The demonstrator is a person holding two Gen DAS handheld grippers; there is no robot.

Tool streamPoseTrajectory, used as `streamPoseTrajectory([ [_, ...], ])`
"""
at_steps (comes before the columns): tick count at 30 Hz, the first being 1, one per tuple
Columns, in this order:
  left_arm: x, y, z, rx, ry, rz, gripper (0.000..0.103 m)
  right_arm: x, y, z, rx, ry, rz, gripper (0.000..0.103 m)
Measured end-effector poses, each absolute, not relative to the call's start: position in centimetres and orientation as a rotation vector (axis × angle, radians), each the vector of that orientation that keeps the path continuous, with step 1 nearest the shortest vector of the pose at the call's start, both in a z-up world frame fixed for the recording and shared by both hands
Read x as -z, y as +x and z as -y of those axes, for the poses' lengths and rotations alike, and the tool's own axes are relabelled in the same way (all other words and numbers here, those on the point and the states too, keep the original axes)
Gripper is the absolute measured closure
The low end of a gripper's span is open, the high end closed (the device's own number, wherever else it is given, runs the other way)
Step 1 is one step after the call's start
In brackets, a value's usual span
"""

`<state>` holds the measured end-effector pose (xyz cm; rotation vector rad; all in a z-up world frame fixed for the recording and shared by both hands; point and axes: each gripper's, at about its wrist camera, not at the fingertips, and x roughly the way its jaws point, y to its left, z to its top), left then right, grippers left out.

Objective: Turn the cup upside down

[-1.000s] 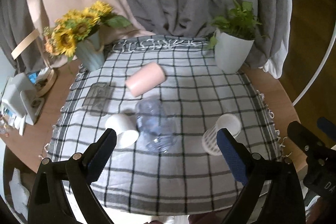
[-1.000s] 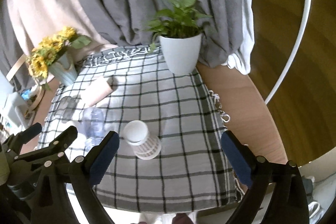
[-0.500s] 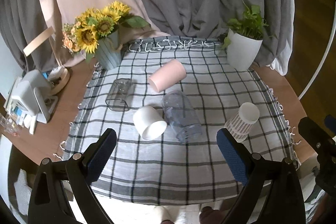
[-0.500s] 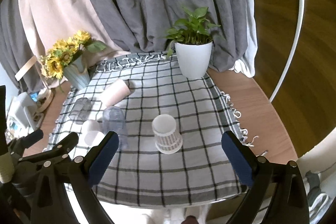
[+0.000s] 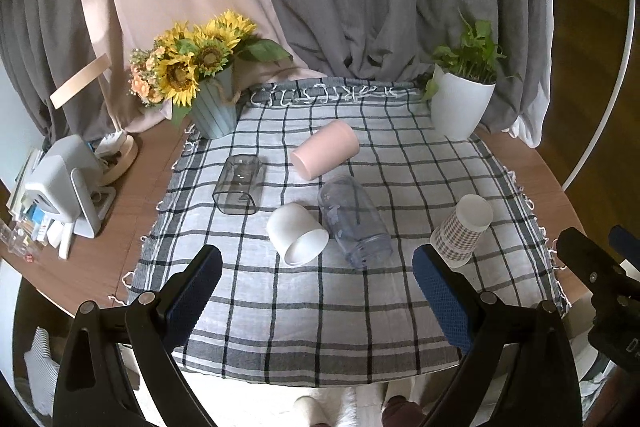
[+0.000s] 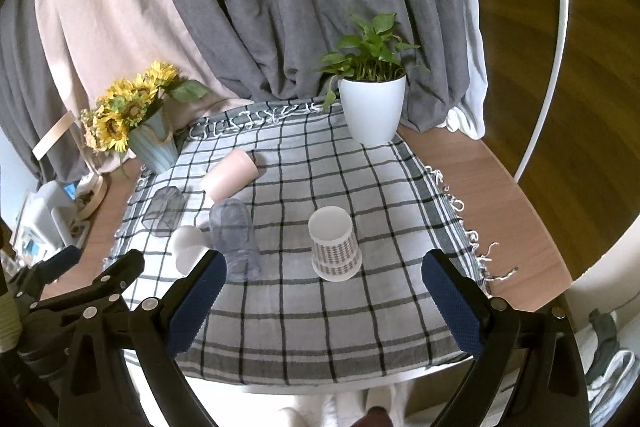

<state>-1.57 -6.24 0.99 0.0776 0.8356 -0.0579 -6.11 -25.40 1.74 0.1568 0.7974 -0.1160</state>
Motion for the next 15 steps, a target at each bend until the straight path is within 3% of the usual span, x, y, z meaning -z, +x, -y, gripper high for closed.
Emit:
streamPoseTrajectory([
  [15, -1.59, -2.19, 6.22, 0.058, 0.074, -0.811, 0.005, -2.18, -6.47, 24.69, 0.117, 0.133, -0.796, 0.004],
])
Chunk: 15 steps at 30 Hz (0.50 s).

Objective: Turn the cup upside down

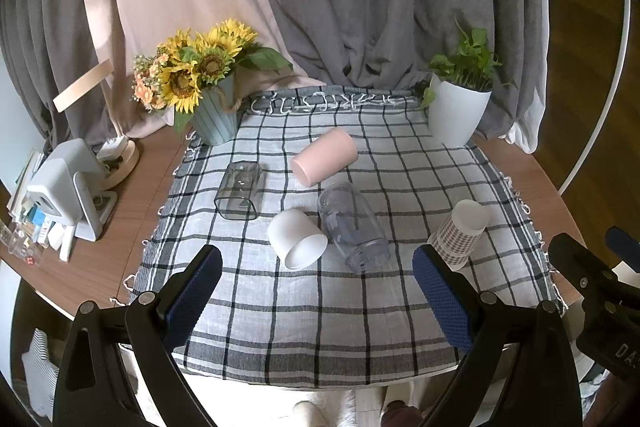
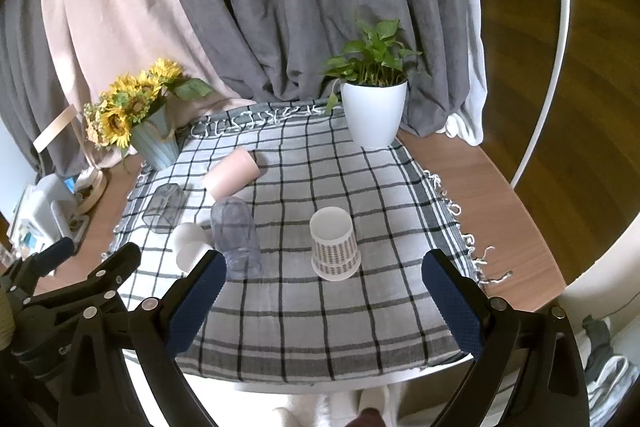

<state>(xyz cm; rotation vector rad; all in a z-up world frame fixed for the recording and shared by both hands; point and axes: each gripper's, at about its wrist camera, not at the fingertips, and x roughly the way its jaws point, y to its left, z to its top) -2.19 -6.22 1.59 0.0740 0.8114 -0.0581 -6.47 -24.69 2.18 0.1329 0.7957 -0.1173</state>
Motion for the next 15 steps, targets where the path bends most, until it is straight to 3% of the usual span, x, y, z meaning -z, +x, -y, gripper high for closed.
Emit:
streamPoseTrajectory([
  [15, -1.65, -2.33, 5.96, 0.058, 0.071, -0.814, 0.005, -2.22, -6.28, 24.57, 0.096, 0.125, -0.796, 0.004],
])
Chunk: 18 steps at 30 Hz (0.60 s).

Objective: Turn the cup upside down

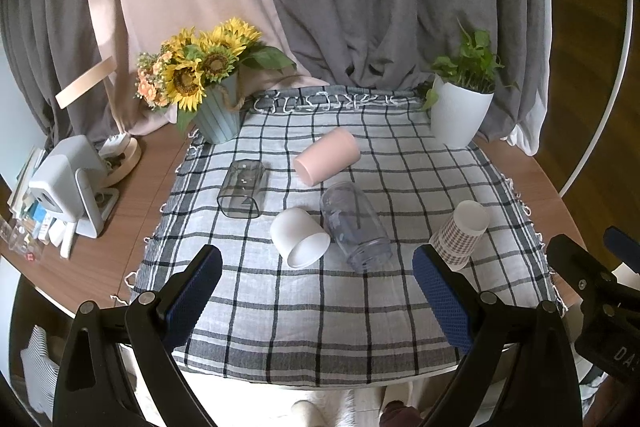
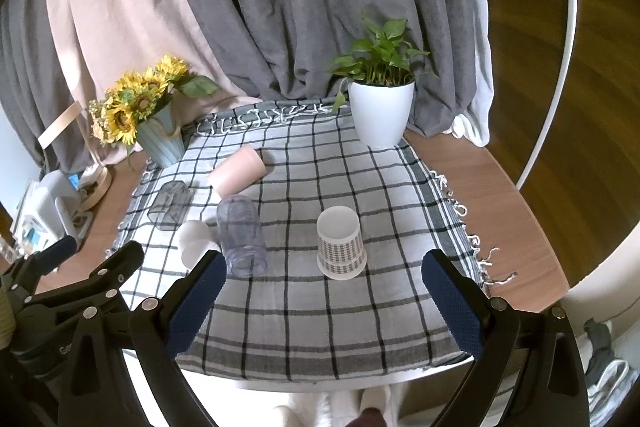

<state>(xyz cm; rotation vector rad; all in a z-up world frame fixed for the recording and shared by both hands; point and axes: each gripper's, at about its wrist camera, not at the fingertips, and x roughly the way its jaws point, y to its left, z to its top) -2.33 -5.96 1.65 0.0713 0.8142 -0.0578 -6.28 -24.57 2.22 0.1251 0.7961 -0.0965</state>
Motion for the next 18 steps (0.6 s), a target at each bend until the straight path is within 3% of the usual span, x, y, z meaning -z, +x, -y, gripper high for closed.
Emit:
streamPoseTrajectory([
  [18, -1.71, -2.39, 6.03, 0.059, 0.063, -0.822, 0.005, -2.23, -6.32, 24.44, 0.099, 0.124, -0.798, 0.004],
])
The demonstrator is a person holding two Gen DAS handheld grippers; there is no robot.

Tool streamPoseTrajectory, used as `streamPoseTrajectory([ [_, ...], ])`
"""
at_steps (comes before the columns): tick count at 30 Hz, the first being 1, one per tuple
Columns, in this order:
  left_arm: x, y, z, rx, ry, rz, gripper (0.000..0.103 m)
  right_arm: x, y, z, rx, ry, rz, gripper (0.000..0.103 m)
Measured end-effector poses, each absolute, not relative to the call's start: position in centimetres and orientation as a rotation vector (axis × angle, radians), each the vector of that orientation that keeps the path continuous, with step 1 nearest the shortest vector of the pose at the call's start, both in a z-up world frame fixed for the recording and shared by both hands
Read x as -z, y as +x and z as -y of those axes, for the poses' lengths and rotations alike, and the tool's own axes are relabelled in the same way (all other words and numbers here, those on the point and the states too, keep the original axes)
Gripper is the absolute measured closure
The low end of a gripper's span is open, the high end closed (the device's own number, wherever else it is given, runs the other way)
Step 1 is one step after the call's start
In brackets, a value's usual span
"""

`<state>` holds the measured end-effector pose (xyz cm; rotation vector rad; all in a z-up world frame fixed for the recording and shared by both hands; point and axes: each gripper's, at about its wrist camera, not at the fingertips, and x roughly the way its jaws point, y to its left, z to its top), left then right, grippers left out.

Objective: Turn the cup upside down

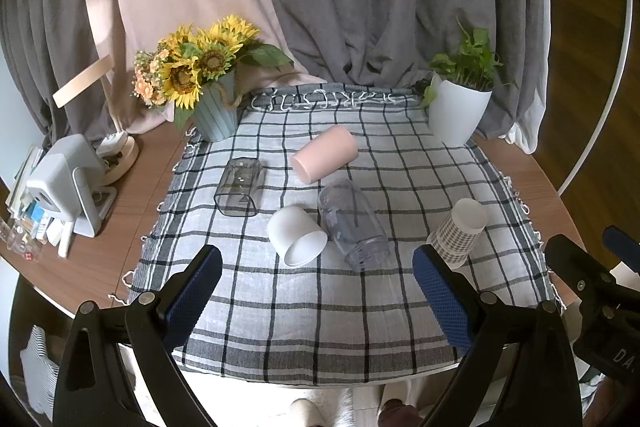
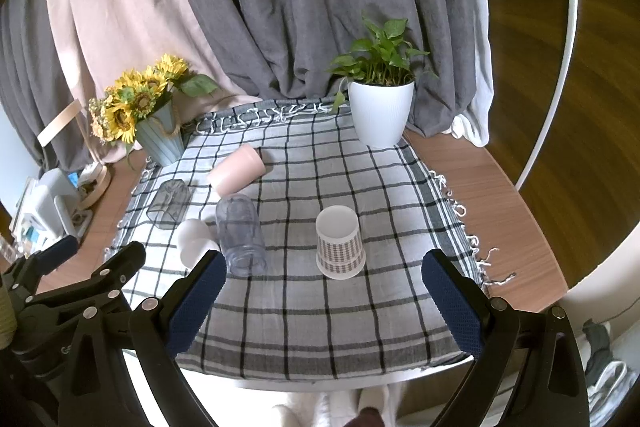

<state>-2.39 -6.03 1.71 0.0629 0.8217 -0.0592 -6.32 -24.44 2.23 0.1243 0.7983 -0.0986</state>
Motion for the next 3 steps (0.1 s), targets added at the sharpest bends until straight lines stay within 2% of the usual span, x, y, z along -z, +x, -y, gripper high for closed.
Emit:
streamPoseTrajectory([
  [3, -1.67, -2.37, 6.01, 0.058, 0.064, -0.825, 0.005, -2.23, -6.31, 24.41, 0.098, 0.123, -0.798, 0.004],
])
